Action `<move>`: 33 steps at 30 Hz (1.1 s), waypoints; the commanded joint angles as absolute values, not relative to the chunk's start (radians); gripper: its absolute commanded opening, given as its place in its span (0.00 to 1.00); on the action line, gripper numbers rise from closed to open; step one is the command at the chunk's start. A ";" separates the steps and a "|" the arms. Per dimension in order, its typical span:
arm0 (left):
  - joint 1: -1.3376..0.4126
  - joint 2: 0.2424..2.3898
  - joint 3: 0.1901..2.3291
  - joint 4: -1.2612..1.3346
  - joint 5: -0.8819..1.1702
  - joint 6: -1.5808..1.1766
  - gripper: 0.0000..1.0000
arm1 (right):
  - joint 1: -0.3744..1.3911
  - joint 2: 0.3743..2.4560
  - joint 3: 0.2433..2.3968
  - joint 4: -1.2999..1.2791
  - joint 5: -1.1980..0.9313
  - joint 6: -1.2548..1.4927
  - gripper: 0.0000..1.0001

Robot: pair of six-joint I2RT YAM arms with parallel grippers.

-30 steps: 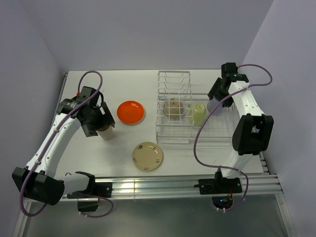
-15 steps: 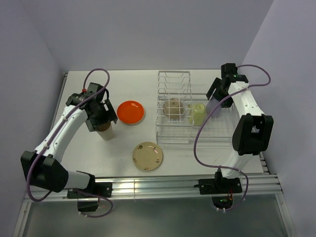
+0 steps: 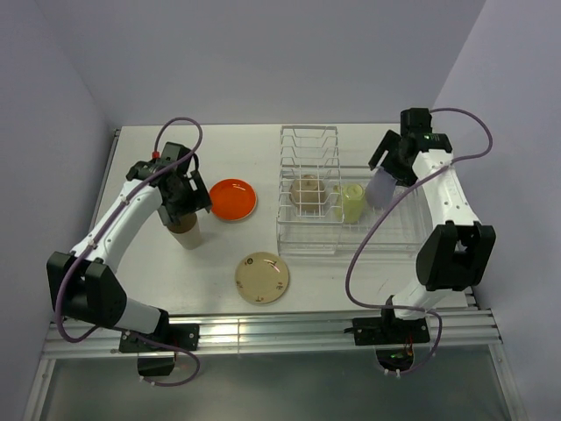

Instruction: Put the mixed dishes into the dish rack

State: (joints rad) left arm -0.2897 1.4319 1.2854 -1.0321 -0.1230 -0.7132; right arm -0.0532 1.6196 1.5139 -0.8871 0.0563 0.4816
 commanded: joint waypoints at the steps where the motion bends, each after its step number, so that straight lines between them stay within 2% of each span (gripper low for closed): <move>1: -0.293 1.448 1.301 -0.980 -0.152 -0.681 0.88 | -0.055 1.542 1.520 -0.907 0.031 0.485 0.87; 10: -0.295 1.537 1.236 -0.919 -0.109 -0.681 0.84 | -0.049 1.413 1.601 -0.989 -0.021 0.508 0.87; 13: -0.295 1.545 1.210 -0.899 -0.101 -0.681 0.71 | -0.034 1.358 1.646 -1.017 -0.049 0.525 0.87; 14: -0.295 1.548 1.207 -0.897 -0.103 -0.680 0.62 | -0.029 1.348 1.657 -1.023 -0.058 0.529 0.87; 19: -0.295 1.569 1.242 -0.916 -0.139 -0.664 0.36 | -0.005 1.318 1.741 -1.081 -0.080 0.535 0.86; 20: -0.295 1.575 1.252 -0.932 -0.149 -0.660 0.24 | -0.005 1.310 1.755 -1.091 -0.077 0.535 0.86; 22: -0.295 1.582 1.275 -0.949 -0.169 -0.657 0.14 | -0.005 1.302 1.794 -1.109 -0.071 0.531 0.86; 23: -0.295 1.578 1.281 -0.968 -0.172 -0.661 0.03 | -0.005 1.296 1.808 -1.126 -0.068 0.531 0.86; 24: -0.295 1.572 1.293 -0.977 -0.173 -0.666 0.00 | -0.002 1.293 1.824 -1.135 -0.071 0.529 0.86; 29: -0.295 1.485 1.406 -1.077 -0.144 -0.719 0.00 | 0.046 1.305 1.951 -1.190 -0.123 0.523 0.86; 33: -0.295 1.421 1.692 -1.196 -0.045 -0.764 0.00 | 0.090 1.333 2.008 -1.198 -0.312 0.517 0.86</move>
State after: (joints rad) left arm -0.2897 1.5448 1.4723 -1.1141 -0.1146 -0.7143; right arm 0.0620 1.3190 1.9530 -1.1774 -0.1635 0.5293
